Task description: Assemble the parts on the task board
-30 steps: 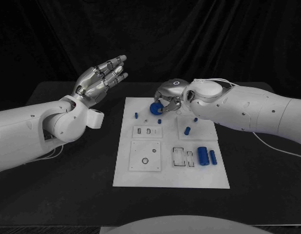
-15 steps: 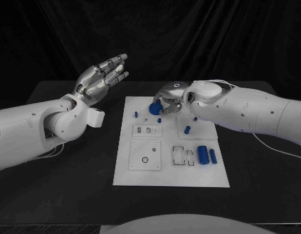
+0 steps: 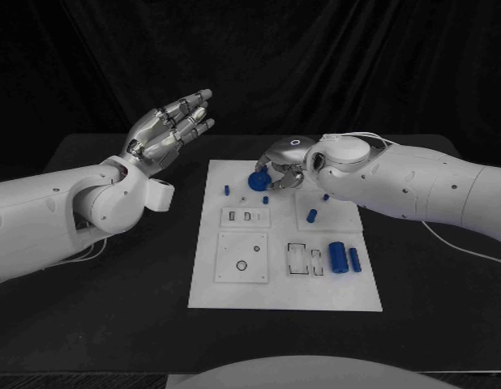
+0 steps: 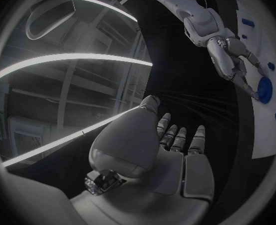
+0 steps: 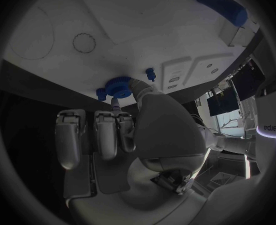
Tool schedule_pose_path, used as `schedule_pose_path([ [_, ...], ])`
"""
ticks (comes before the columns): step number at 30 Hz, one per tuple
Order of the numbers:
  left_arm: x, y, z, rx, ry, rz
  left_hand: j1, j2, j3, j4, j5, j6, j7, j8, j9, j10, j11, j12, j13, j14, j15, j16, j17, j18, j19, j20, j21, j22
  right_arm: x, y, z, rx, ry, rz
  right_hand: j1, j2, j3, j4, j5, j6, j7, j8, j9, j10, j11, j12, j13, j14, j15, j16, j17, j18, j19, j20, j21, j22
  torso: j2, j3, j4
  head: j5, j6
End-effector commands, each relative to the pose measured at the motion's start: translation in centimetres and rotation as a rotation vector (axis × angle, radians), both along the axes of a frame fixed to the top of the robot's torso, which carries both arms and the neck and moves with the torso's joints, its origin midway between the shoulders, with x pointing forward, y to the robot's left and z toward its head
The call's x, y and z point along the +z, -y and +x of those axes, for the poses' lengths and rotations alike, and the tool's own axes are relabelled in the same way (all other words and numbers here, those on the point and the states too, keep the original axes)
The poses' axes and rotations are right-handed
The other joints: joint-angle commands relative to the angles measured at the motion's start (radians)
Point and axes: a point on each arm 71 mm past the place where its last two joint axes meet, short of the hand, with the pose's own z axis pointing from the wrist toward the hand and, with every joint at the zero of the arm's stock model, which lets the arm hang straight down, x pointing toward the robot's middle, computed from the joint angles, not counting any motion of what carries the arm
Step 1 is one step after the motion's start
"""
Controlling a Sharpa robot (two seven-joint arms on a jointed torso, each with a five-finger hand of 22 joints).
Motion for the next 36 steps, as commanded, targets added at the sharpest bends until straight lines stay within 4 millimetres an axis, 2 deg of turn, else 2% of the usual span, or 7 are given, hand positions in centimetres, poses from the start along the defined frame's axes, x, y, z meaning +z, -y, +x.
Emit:
schedule_pose_path([
  [1, 0.1, 0.1, -0.1, -0.012, 0.012, -0.018, 0.008, 0.000, 0.005, -0.001, 0.004, 0.000, 0.003, 0.001, 0.000, -0.004, 0.000, -0.005, -0.001, 0.000, 0.004, -0.004, -0.001, 0.017, 0.001, 0.006, 0.001, 0.000, -0.4, 0.2, -0.2, 0.004, -0.017, -0.009, -0.003, 0.009, 0.000, -0.008, -0.004, 0.039, 0.002, 0.019, 0.003, 0.105, -0.003, 0.003, 0.263, 0.104, -0.003, 0.003, 0.264, -0.008, 0.106, -0.001, 0.003, 0.263, 0.000, -0.0006, 0.0002, 0.002, 0.001],
  [11, 0.0, -0.1, -0.1, -0.009, 0.007, -0.016, 0.009, 0.001, 0.007, -0.002, 0.004, 0.001, 0.004, 0.001, 0.001, -0.005, 0.001, -0.006, -0.001, 0.000, 0.004, -0.004, -0.001, 0.017, 0.001, 0.006, 0.001, 0.000, 0.2, 1.7, -0.5, 0.020, 0.036, 0.072, -0.013, 0.010, 0.001, -0.014, -0.060, 0.086, 0.006, 0.030, 0.001, 0.105, 0.002, 0.003, 0.263, 0.104, 0.002, 0.003, 0.264, -0.008, 0.106, 0.004, 0.003, 0.263, -0.001, 0.0000, -0.0009, 0.003, 0.008],
  [14, -0.1, -0.2, -0.1, -0.006, 0.006, -0.015, 0.009, 0.001, 0.007, -0.002, 0.004, 0.001, 0.004, 0.001, 0.001, -0.005, 0.001, -0.006, -0.001, 0.000, 0.004, -0.004, -0.001, 0.017, 0.001, 0.006, 0.001, 0.000, 0.5, 2.4, -0.7, 0.026, 0.066, 0.108, -0.004, 0.011, -0.005, -0.021, -0.079, -0.351, -0.050, -0.032, -0.137, 0.105, -0.044, 0.003, 0.263, 0.104, -0.036, 0.003, 0.264, -0.008, 0.106, -0.028, 0.003, 0.263, -0.002, 0.0004, -0.0020, 0.005, 0.011],
  [19, -0.2, -0.5, -0.2, 0.002, 0.004, -0.013, 0.010, 0.001, 0.008, -0.003, 0.005, 0.000, 0.004, 0.001, 0.001, -0.005, 0.001, -0.006, -0.001, 0.000, 0.004, -0.004, -0.001, 0.017, 0.001, 0.006, 0.002, 0.000, 1.0, 4.4, -1.0, 0.006, 0.093, 0.154, 0.003, -0.002, -0.021, -0.001, -0.122, -0.511, -0.095, -0.044, -0.190, 0.105, -0.081, 0.003, 0.263, 0.097, -0.067, -0.010, 0.238, -0.008, 0.106, -0.059, 0.003, 0.263, -0.001, 0.0006, -0.0033, 0.010, 0.014],
  [26, -0.3, -1.0, -0.2, 0.012, 0.001, -0.009, 0.010, 0.001, 0.008, -0.003, 0.005, 0.000, 0.004, 0.001, 0.001, -0.005, 0.001, -0.006, -0.001, 0.000, 0.004, -0.004, -0.001, 0.017, 0.001, 0.006, 0.002, 0.000, 1.8, 8.0, -1.6, -0.054, 0.116, 0.201, 0.023, 0.006, -0.023, 0.022, -0.135, -0.328, -0.050, -0.005, -0.165, 0.060, -0.054, -0.045, 0.193, 0.091, -0.051, -0.023, 0.214, -0.008, 0.106, -0.052, 0.003, 0.263, -0.002, 0.0012, -0.0039, 0.011, 0.018],
  [29, -0.4, -1.1, -0.2, 0.015, -0.001, -0.008, 0.010, 0.001, 0.010, -0.004, 0.005, 0.002, 0.004, 0.001, 0.001, -0.003, 0.001, -0.005, -0.001, 0.000, 0.004, -0.004, -0.001, 0.017, 0.001, 0.006, 0.002, 0.000, 2.3, 9.7, -1.9, -0.088, 0.137, 0.214, 0.033, 0.020, -0.021, 0.023, -0.132, -0.010, -0.021, 0.069, -0.117, 0.071, -0.029, -0.035, 0.206, 0.092, -0.029, -0.022, 0.217, -0.008, 0.106, -0.031, 0.003, 0.263, -0.002, 0.0008, -0.0031, 0.009, 0.022],
  [36, -0.6, -1.0, -0.3, 0.011, -0.006, -0.009, 0.010, 0.001, 0.010, -0.004, 0.005, 0.002, 0.004, 0.001, 0.001, -0.003, 0.001, -0.005, -0.001, 0.000, 0.004, -0.004, -0.001, 0.017, 0.001, 0.006, 0.002, 0.000, 2.8, 13.4, -2.4, -0.171, 0.151, 0.209, 0.032, 0.021, -0.024, 0.029, -0.134, 0.105, -0.001, 0.103, -0.103, 0.088, -0.013, -0.016, 0.233, 0.097, -0.015, -0.013, 0.234, -0.008, 0.106, -0.017, 0.003, 0.263, -0.004, 0.0013, -0.0052, 0.003, 0.030],
])
